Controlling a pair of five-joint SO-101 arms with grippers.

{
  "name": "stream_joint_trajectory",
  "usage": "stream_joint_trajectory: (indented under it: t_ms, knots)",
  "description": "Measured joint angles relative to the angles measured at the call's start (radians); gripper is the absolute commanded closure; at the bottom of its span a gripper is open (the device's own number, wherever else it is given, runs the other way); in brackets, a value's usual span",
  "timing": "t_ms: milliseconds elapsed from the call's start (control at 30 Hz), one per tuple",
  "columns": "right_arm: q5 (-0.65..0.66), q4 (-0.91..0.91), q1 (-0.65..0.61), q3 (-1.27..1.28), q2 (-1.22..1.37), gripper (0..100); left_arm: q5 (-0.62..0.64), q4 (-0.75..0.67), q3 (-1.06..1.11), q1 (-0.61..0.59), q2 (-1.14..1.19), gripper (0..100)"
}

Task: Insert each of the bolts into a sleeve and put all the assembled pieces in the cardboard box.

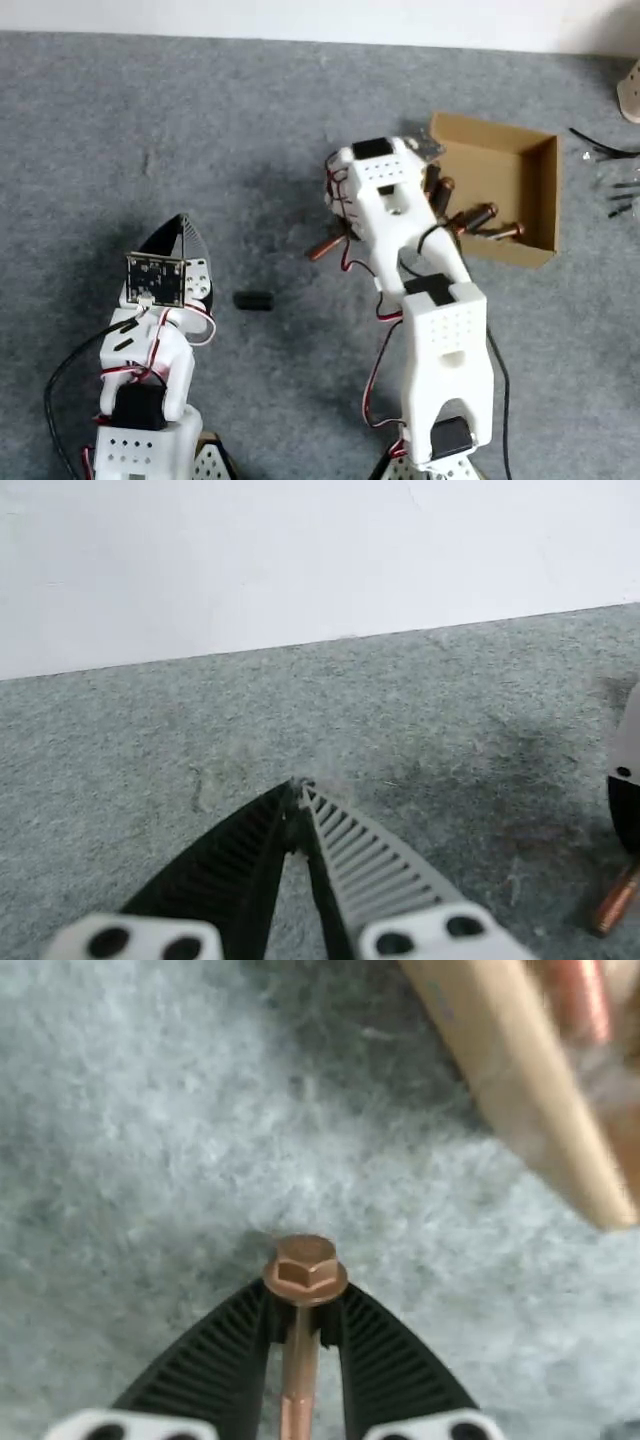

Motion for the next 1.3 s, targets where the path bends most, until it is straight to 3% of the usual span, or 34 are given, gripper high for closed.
stream_joint_trajectory:
  t_ms: [233,433,667,833,1033,1233,1300]
  knots:
    - [0.104,0.043,0.002,-0.002,-0.02,99.5,0.0,0.0,0.0,0.0,0.0,99]
    - [0.152,0.06,0.003,-0.002,-0.021,99.5,-0.158,0.035,0.0,0.138,0.0,99]
    - [0.169,0.06,0.031,-0.002,-0.021,99.5,-0.241,0.143,-0.006,0.178,0.017,99]
    - [0.17,0.06,0.031,-0.002,-0.021,99.5,-0.313,0.164,-0.066,0.239,0.21,99]
    - [0.172,0.06,0.032,-0.002,-0.021,99.5,-0.404,0.152,-0.212,0.256,0.618,99]
    - [0.172,0.06,0.078,-0.002,-0.021,99.5,-0.488,0.144,-0.333,0.301,0.947,85]
    - [0.172,0.06,0.095,-0.002,-0.021,99.5,-0.512,0.144,-0.356,0.295,1.008,85]
